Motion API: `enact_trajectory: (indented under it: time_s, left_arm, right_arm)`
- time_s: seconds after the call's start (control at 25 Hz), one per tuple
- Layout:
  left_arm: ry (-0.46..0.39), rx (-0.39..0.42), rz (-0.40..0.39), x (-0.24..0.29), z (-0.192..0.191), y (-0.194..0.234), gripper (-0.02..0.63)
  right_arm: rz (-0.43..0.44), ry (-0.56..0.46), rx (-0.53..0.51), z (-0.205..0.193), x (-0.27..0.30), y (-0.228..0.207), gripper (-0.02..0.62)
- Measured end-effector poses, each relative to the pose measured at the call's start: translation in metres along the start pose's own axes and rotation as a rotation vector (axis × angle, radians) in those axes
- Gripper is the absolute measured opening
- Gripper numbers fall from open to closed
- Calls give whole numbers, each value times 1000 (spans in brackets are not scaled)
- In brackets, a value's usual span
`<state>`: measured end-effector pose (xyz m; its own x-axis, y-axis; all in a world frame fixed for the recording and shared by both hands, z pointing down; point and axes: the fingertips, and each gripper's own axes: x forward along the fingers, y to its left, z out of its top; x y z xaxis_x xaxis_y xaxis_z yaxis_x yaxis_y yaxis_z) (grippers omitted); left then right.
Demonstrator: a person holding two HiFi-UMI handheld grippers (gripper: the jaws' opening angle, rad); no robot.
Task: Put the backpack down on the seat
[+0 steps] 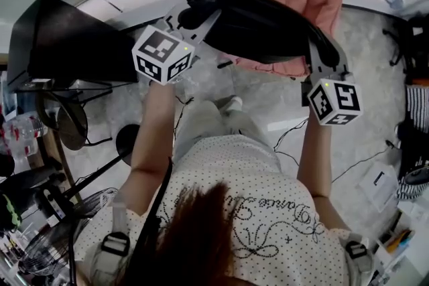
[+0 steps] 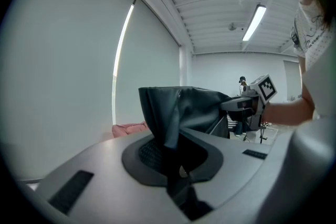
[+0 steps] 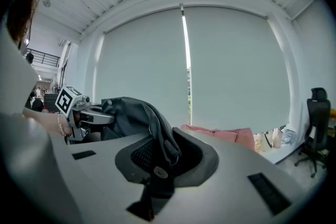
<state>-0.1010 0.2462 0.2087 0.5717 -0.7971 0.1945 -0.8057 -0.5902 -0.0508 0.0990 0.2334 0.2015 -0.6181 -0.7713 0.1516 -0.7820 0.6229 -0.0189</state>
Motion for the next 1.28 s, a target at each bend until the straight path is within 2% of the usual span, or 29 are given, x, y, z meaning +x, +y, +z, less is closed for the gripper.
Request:
enact_trajectory:
  time_s: [0.28, 0.52, 0.72, 0.92, 1.12, 1.28]
  left_arm:
    - [22, 4, 10, 18, 5, 16, 37]
    - [26, -10, -22, 52, -4, 52, 37]
    - [23, 9, -90, 96, -2, 90, 37]
    - [21, -17, -161, 135, -6, 153, 37]
    - [40, -21, -263, 241, -10, 216, 37]
    - [55, -21, -321, 279, -12, 229, 37]
  right_arm:
    - [9, 8, 25, 2, 22, -14, 60]
    - [-26, 27, 33, -3, 61, -32, 60]
    - [-101, 26, 41, 0, 100, -56, 60]
    - [-165, 44, 49, 7, 162, -67, 60]
    - [-259, 71, 82, -1, 240, -137, 60]
    - [-317, 87, 111, -7, 257, -160, 60]
